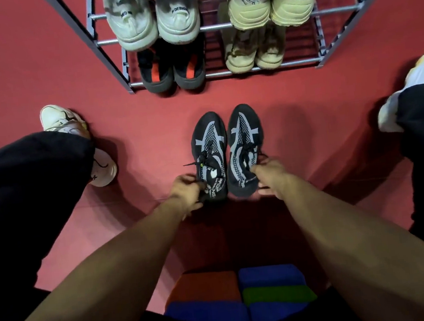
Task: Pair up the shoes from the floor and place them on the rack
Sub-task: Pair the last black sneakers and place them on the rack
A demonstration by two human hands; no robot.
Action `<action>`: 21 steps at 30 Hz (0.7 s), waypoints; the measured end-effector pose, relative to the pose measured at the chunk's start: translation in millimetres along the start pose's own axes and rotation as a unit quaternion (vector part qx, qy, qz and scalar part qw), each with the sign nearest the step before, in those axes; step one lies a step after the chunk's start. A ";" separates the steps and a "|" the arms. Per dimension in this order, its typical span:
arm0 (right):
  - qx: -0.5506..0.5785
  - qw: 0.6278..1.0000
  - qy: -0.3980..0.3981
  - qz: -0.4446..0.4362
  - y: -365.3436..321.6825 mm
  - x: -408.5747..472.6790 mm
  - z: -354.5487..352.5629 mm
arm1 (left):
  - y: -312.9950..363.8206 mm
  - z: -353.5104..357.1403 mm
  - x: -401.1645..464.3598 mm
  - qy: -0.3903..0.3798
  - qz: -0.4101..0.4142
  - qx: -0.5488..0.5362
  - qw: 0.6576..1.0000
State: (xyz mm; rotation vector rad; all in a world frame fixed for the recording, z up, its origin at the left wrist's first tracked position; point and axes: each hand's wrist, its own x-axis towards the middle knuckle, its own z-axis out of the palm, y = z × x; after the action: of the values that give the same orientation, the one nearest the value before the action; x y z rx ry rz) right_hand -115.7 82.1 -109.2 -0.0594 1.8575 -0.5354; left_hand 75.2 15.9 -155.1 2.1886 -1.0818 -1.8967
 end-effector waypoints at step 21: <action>-0.026 0.973 -0.073 -0.217 -98.8 -218.6 -107.0 | 146.8 -81.3 -236.3 -0.164 0.188 0.028 0.968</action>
State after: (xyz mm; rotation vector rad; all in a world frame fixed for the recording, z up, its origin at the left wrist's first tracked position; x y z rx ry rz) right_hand -157.2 94.4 149.9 -0.5364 1.7156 -0.7610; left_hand 78.3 -2.6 134.1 1.5695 -1.4893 -2.1018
